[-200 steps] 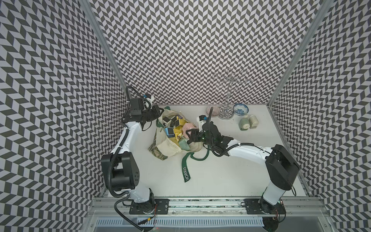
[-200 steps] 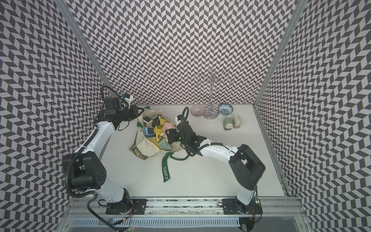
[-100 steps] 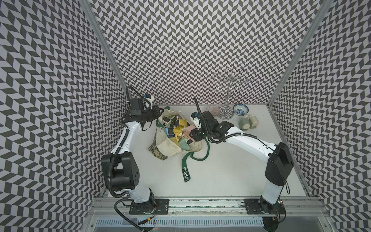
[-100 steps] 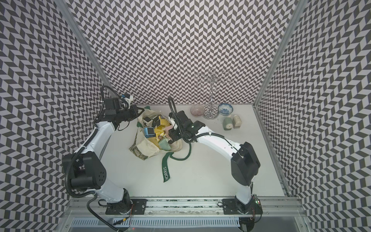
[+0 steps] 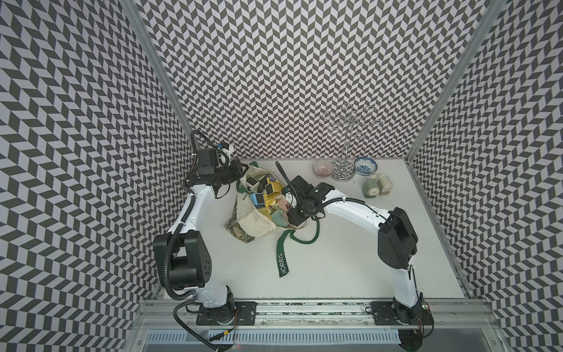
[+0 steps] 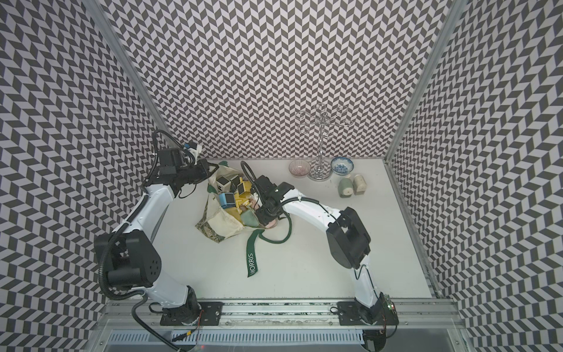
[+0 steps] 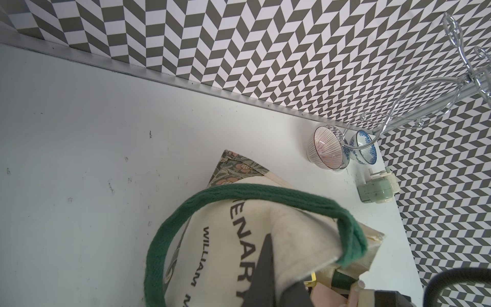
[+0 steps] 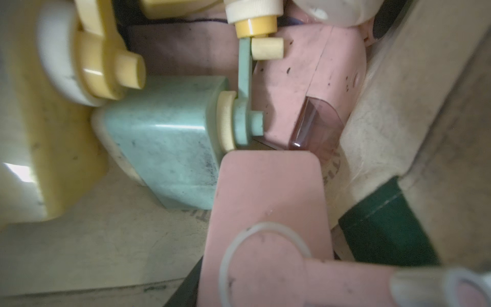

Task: Take out the pencil sharpeners from the tote bags
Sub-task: Pick up the pencil sharpener from the canvas bag.

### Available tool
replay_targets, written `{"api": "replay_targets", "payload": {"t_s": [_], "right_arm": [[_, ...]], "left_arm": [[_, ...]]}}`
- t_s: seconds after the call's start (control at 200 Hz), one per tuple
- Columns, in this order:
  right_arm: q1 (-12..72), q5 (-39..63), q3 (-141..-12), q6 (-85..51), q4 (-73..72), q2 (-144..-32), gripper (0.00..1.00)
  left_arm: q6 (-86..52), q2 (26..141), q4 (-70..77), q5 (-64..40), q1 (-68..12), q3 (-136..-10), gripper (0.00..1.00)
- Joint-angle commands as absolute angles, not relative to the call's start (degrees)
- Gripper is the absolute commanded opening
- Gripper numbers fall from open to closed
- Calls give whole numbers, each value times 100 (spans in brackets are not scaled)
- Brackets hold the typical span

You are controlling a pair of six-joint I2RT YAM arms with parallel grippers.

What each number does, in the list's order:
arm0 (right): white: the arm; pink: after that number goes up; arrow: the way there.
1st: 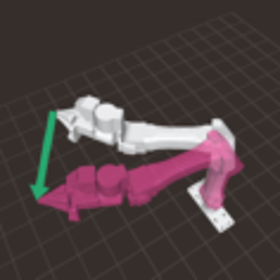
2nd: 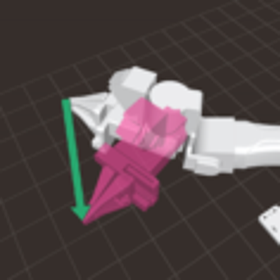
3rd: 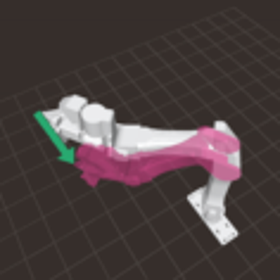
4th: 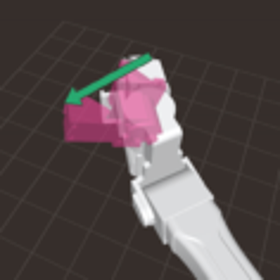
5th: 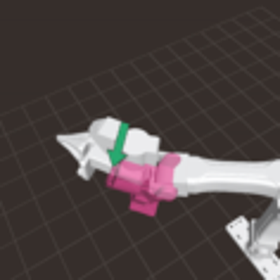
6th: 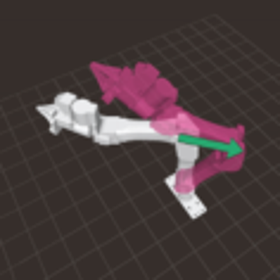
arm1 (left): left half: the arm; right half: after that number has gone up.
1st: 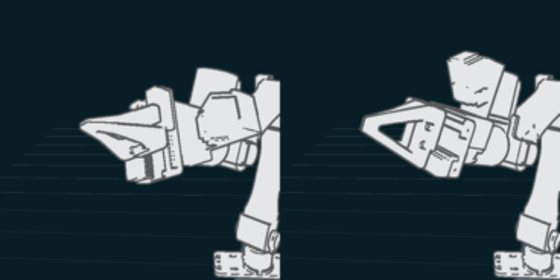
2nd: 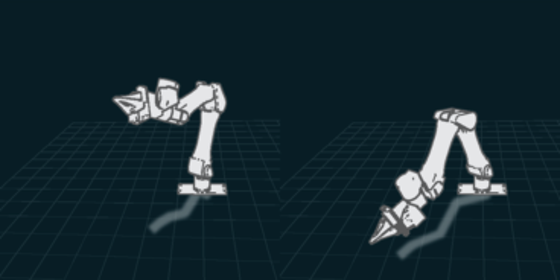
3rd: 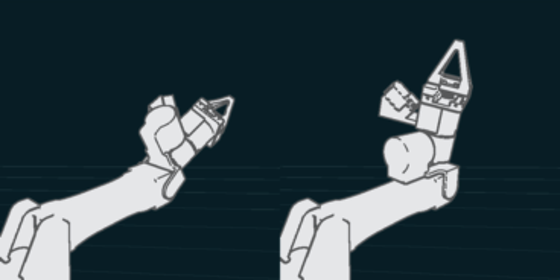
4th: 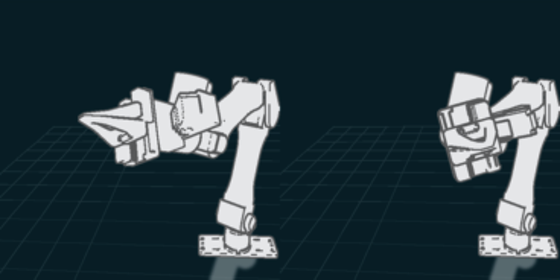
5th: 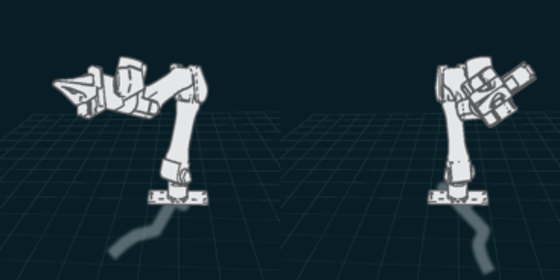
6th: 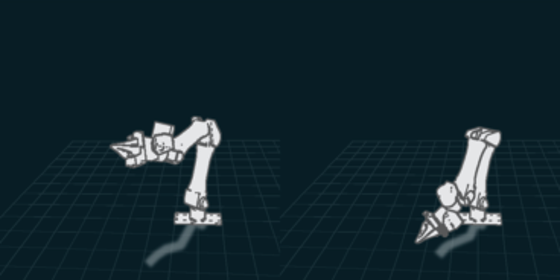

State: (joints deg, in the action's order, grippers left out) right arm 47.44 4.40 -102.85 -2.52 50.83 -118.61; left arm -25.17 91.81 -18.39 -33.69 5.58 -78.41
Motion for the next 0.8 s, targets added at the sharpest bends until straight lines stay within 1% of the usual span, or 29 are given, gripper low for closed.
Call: {"api": "replay_targets", "payload": {"t_s": [0.0, 0.125, 0.235, 0.37, 0.566, 0.796], "right_arm": [[4899, 483, -10408, -146, 4682, -12164, 54], [4969, 466, -9999, -106, 4199, -12024, 62], [5009, 396, -9249, -21, 3411, -11648, 69], [5009, 370, -8277, 93, 2310, -11133, 73], [5010, 253, -7270, 145, 1066, -10647, 73], [5007, 636, -6312, 6, -235, -10281, 67]], "left_arm": [[-2496, 9026, -1123, -3549, 588, -7989, 0], [-2495, 9033, -1117, -3554, 589, -7988, 0], [-2496, 9036, -1118, -3550, 589, -7986, 0], [-2488, 9029, -1123, -3560, 580, -7988, 0], [-2487, 9039, -1121, -3538, 580, -7980, 0], [-2479, 9042, -1122, -3533, 571, -7980, 0]]}}
